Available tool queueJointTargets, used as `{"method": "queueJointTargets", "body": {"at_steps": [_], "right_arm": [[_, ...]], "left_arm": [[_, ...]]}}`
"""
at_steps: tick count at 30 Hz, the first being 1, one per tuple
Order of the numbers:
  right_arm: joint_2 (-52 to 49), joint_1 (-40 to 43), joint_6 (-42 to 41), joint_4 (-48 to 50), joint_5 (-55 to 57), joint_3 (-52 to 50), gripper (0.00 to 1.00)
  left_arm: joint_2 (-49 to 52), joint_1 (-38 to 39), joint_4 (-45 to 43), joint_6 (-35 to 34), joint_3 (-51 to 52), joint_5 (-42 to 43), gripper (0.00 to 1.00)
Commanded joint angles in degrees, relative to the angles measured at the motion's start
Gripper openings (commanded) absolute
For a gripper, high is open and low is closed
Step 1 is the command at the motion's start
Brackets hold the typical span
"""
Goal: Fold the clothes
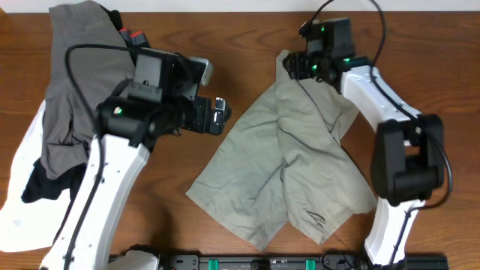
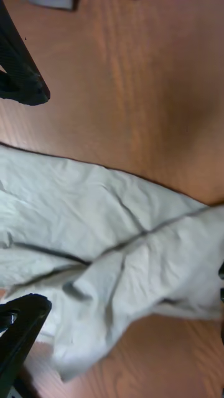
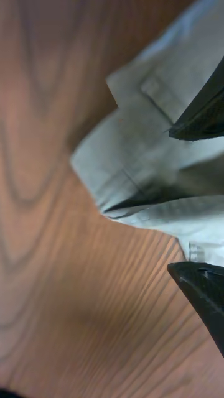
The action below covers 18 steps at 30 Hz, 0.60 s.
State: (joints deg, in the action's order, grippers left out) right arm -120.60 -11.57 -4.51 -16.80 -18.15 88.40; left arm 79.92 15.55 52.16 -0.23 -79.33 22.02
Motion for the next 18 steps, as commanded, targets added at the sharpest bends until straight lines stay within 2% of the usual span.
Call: {"method": "queueJointTargets", "body": {"at_steps": [1,9,14,15,18], "right_arm": [[-0.5,-1.7,0.5,0.5,-0.3,0.5,0.6],[-1.4,-2.8,0.5,-2.4,-0.2,0.5,0.62],[-3.0,-3.0,0.5,-3.5,1.9,0.5,0.59],[-3.2,-3.0,0.4,-3.1,2.1,0.5,0.57],[-3.2,-2.8,0.2,-1.8,2.1,0.5,0.4]], "left_arm": [[3.4,-0.2,0.1,-0.5,0.4,-1.1,0.98],[9.5,-0.2,0.1,-0.5,0.4,-1.1,0.98],[9.8,-0.2,-0.4,-0.5,0.4,-1.1,0.98],[9.8,-0.2,-0.6,-0.5,0.4,-1.1,0.98],[9.8,-0.2,-0.5,-0.5,0.4,-1.1,0.98]]}}
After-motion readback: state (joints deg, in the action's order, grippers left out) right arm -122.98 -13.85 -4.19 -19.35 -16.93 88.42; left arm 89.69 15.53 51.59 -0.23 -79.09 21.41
